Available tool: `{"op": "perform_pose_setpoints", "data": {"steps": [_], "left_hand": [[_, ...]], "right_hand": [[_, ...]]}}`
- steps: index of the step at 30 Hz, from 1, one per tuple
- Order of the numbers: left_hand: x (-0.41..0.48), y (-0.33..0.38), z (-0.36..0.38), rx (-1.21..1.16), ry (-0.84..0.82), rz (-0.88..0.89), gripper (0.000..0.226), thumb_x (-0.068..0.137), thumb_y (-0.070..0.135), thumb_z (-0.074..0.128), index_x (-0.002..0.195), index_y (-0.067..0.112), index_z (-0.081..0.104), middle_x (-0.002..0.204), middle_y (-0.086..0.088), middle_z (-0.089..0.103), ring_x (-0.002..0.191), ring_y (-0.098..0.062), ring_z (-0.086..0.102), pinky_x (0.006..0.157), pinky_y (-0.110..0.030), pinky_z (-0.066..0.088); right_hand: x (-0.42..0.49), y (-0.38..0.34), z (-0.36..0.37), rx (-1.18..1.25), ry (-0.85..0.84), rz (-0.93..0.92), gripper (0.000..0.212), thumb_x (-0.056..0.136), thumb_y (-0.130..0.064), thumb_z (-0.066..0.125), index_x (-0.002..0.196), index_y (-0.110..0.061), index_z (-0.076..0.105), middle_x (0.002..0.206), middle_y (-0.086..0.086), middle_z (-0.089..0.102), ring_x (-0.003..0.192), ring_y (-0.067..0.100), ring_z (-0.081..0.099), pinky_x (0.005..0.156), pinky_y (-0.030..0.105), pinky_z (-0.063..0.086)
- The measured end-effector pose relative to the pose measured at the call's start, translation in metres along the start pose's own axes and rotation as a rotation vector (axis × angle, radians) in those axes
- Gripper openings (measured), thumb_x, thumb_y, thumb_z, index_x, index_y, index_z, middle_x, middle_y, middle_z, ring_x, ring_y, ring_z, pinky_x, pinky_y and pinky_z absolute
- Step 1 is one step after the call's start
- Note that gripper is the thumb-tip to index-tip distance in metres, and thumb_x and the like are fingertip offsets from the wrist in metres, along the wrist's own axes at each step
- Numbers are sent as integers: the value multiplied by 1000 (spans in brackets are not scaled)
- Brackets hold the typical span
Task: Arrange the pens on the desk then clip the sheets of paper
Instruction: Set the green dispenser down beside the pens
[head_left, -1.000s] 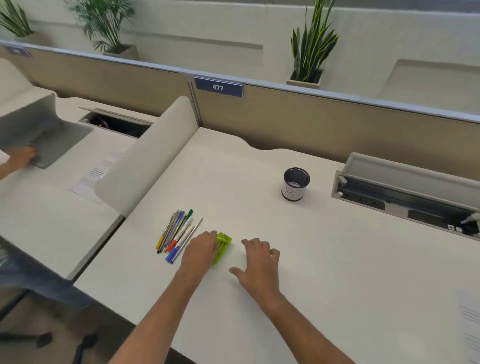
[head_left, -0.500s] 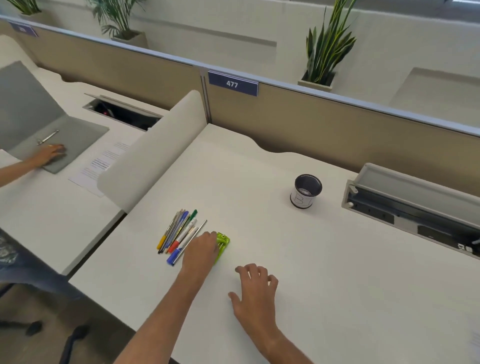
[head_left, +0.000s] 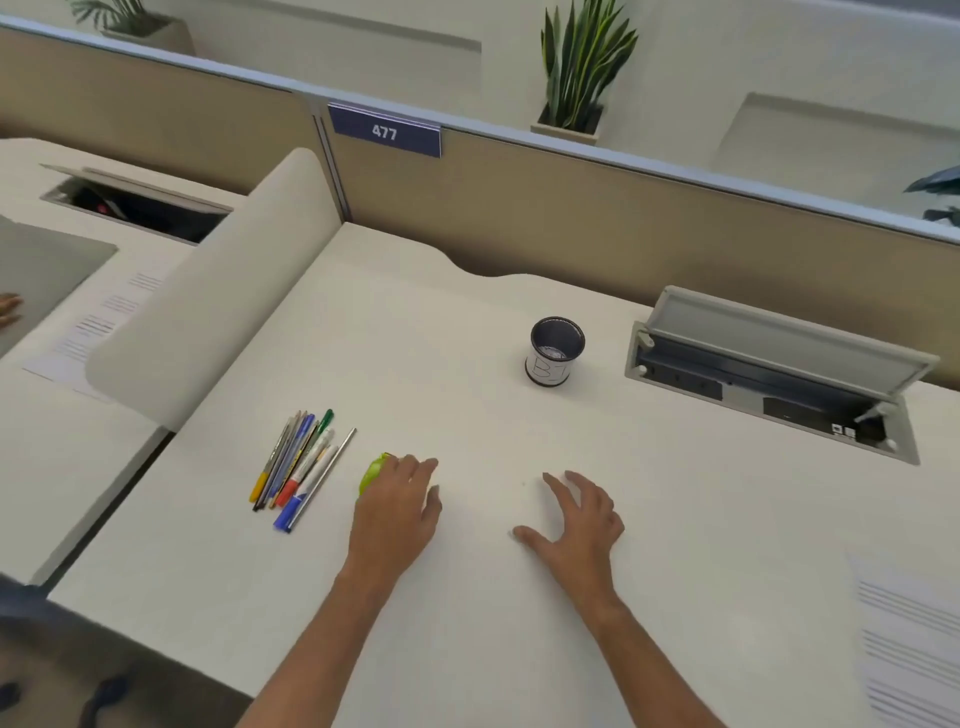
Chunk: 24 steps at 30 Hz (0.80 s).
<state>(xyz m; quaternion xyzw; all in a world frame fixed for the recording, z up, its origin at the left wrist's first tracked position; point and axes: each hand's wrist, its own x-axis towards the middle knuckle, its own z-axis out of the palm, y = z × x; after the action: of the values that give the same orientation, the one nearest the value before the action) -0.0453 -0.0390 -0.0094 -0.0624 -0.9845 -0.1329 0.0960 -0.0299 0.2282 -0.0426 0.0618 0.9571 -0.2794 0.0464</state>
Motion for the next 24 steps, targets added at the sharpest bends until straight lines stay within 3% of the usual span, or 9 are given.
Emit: {"op": "perform_pose_setpoints", "data": {"steps": [3,5,8,12,18,20,24], "left_hand": [[-13,27,19,-123,-112,108,26,96,26,56,113,18,74,96,3,70,94,-22,68,57,-35,59],[-24,37,30,-201,-164,69,24,93,25,48,102,19,70,90,4,66,89,-22,69,55,-36,54],[-35,41,45,-197,-171,47,18,84,22,49,93,18,64,84,3,62,79,-24,64,56,-37,48],[-26,39,54,-187,-152,21,14,83,22,49,92,19,59,80,3,60,75,-22,61,50,-37,50],[-15,38,61,-138,-158,6,11,86,23,50,91,18,58,72,3,57,66,-24,60,47,-37,45],[-15,36,65,-122,-157,9,12,86,23,50,93,17,59,73,2,58,67,-25,61,47,-38,47],[-16,35,69,-123,-159,-9,15,87,24,48,95,16,59,74,1,60,69,-26,62,49,-38,47]], "right_hand": [[7,4,0,-10,-77,-70,99,74,-82,76,161,-46,45,175,-9,26,164,23,15,129,50,11],[10,3,4,-35,-91,-130,100,74,-85,73,161,-45,45,178,-9,24,167,23,9,132,56,6],[12,3,10,-66,-45,-175,85,78,-82,73,152,-43,59,176,-7,32,167,23,15,133,58,5],[16,6,19,-40,70,-184,54,83,-67,81,130,-40,78,167,-4,49,161,27,33,130,59,18],[22,14,30,12,167,-171,25,90,-55,80,113,-44,84,156,-11,59,153,25,44,126,56,27],[23,19,35,19,195,-189,36,89,-60,79,120,-43,81,154,-13,60,153,23,45,125,56,28],[24,22,36,53,150,-177,77,81,-68,80,149,-38,58,158,-16,54,158,18,37,130,49,22]]}}
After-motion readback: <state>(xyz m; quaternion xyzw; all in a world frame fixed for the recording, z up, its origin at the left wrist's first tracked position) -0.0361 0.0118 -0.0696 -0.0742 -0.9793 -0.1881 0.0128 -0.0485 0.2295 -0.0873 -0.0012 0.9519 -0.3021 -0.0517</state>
